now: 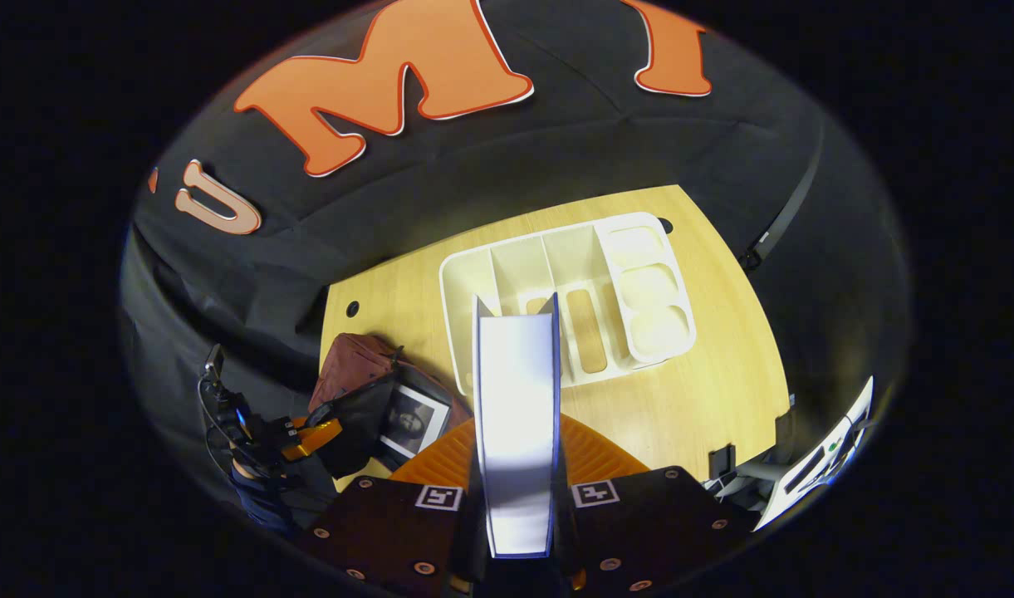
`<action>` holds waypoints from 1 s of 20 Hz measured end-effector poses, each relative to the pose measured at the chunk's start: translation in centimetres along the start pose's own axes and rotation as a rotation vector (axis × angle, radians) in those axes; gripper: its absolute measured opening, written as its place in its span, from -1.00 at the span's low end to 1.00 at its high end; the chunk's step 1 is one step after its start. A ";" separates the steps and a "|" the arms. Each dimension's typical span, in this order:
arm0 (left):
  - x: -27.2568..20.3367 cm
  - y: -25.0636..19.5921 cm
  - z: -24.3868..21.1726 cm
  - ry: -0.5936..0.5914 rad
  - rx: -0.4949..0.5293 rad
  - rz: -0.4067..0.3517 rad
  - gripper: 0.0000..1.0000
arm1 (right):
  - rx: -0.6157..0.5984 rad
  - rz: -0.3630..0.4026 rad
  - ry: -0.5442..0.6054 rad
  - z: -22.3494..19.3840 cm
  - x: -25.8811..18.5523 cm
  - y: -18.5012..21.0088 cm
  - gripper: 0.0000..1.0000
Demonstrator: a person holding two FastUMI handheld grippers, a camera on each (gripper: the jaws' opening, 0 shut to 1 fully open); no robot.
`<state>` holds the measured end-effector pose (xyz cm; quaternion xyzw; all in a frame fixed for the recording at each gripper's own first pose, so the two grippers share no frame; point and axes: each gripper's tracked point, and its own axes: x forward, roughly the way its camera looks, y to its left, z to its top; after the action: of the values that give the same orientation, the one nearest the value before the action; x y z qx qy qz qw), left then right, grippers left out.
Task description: Open the schoolbag, grab two books from the bookshelf and put them into the schoolbag.
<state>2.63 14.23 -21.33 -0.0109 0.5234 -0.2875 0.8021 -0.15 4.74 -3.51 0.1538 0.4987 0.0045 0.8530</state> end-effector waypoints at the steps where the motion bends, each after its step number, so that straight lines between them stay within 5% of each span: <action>1: 0.0 0.1 0.2 0.005 0.013 -0.004 -0.87 | 0.012 0.011 -0.004 -0.6 -0.1 0.4 -0.34; 14: -1.3 0.6 3.0 0.071 0.251 -0.014 -0.92 | 0.169 0.197 -0.056 -9.7 4.4 7.1 -0.36; 20: -2.6 0.6 4.3 0.082 0.326 0.006 -0.93 | 0.210 0.341 -0.025 -13.6 7.4 11.5 -0.36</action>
<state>5.80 14.72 -17.43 0.1327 0.5019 -0.3665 0.7721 -6.34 20.35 -12.87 0.3242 0.4527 0.0951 0.8252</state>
